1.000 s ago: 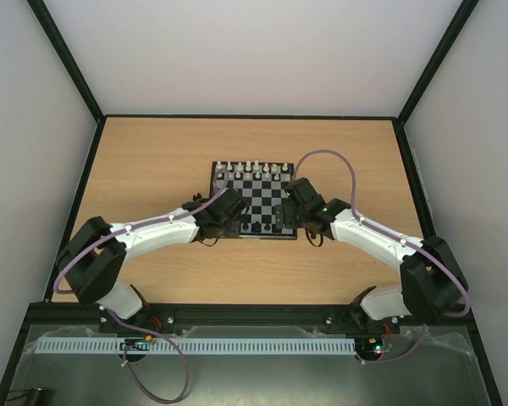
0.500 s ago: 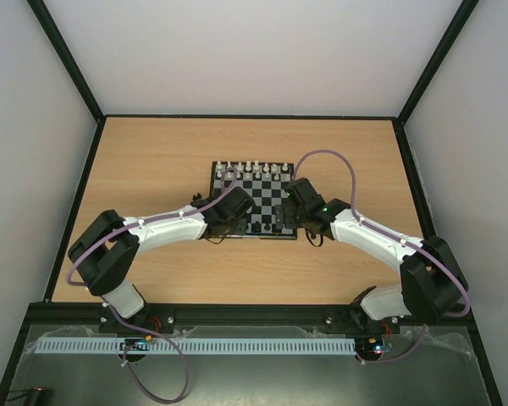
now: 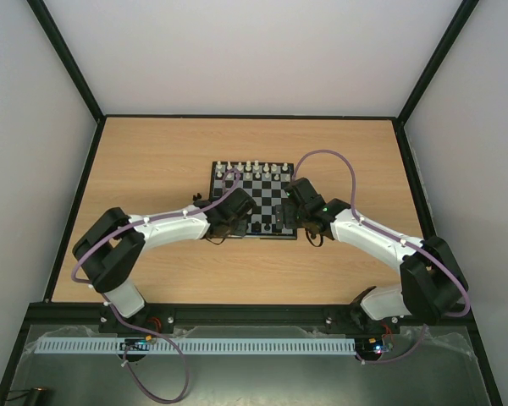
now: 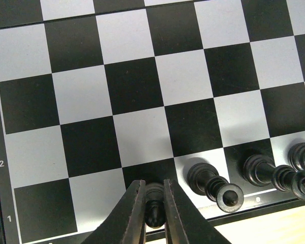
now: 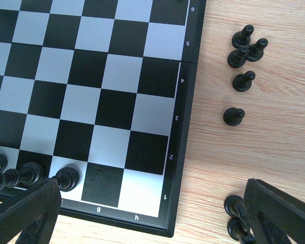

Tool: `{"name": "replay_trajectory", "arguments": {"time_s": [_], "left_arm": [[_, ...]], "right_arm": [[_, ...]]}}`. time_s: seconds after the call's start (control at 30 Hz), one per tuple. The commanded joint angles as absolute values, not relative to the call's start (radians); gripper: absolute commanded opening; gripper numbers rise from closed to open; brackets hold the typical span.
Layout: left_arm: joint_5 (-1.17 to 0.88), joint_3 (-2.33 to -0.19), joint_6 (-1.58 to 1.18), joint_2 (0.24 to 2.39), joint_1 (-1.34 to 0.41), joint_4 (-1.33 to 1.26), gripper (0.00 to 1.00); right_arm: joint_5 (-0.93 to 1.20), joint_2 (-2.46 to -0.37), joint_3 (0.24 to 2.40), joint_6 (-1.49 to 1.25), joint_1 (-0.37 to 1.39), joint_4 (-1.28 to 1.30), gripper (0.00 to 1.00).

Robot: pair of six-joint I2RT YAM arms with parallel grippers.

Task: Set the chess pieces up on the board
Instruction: Place the chess piece on the chessboard.

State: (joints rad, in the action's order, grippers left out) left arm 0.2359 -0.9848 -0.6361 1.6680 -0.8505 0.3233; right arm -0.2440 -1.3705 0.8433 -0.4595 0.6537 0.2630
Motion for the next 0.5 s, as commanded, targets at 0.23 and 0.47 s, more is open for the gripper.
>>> {"name": "replay_trajectory", "arguments": {"time_s": [0.23, 0.47], "left_arm": [[0.244, -1.012, -0.635, 1.658, -0.856, 0.331, 0.17], [0.254, -1.012, -0.637, 1.647, -0.857, 0.343, 0.19]], "right_arm": [[-0.251, -1.378, 0.837, -0.456, 0.647, 0.279, 0.99], [-0.248, -1.379, 0.835, -0.456, 0.647, 0.278, 0.99]]}}
